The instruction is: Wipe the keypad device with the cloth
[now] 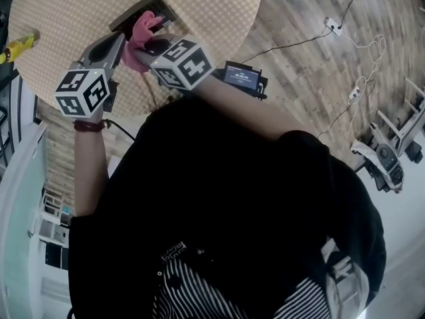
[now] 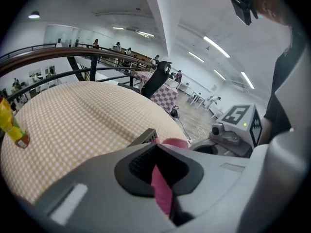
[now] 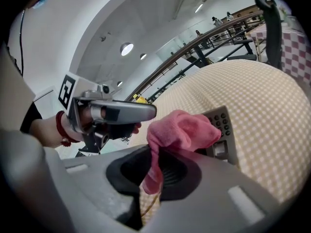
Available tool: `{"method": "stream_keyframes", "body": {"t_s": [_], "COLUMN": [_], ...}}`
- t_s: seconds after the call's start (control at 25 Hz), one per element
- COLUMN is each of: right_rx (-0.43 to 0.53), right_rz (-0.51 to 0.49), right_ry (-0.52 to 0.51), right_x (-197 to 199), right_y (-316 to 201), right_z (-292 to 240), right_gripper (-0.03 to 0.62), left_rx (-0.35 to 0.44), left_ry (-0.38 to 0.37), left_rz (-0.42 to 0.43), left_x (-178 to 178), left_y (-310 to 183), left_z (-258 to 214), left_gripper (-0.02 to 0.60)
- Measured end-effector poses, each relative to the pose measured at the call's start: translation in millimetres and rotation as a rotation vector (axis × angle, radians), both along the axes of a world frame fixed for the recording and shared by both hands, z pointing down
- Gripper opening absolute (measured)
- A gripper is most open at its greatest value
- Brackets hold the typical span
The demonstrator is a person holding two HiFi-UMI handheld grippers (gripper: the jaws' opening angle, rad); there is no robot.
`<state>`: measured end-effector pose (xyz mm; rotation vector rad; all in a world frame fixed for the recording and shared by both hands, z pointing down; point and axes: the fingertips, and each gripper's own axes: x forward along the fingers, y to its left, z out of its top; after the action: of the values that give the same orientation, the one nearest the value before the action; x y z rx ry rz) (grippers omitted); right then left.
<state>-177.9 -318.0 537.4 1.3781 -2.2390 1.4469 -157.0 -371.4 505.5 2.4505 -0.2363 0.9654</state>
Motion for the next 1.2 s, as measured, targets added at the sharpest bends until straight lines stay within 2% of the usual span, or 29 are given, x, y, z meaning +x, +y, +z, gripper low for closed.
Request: {"method": "stream_keyframes", "body": {"t_s": [0.24,0.56,0.76,0.92,1.2], "right_rx": [-0.024,-0.066,-0.077,-0.079,-0.016], "right_rz": [-0.019,-0.013,-0.03,-0.03,-0.049], "right_ry": [0.02,0.021,0.026,0.041,0.079], "right_x": [0,3,-2,-3,-13], "right_y": [1,2,0,-1,-34], "right_z": [14,33,44,50,38], "right_gripper": [0.044,0.044,0.044,0.044,0.044], "left_rx": [0.066,0.106,0.12,0.111,0.059], "left_ry": [-0.087,-0.127,-0.168,-0.184,-0.178], "left_rz": [0.113,0.124,0.16,0.193,0.216], "left_x": [13,37,52,58,58], "left_y": [-21,-53,-54,-45,-34], "left_z": [12,30,50,64,73], "left_gripper": [0.004,0.003,0.003,0.003,0.003]}}
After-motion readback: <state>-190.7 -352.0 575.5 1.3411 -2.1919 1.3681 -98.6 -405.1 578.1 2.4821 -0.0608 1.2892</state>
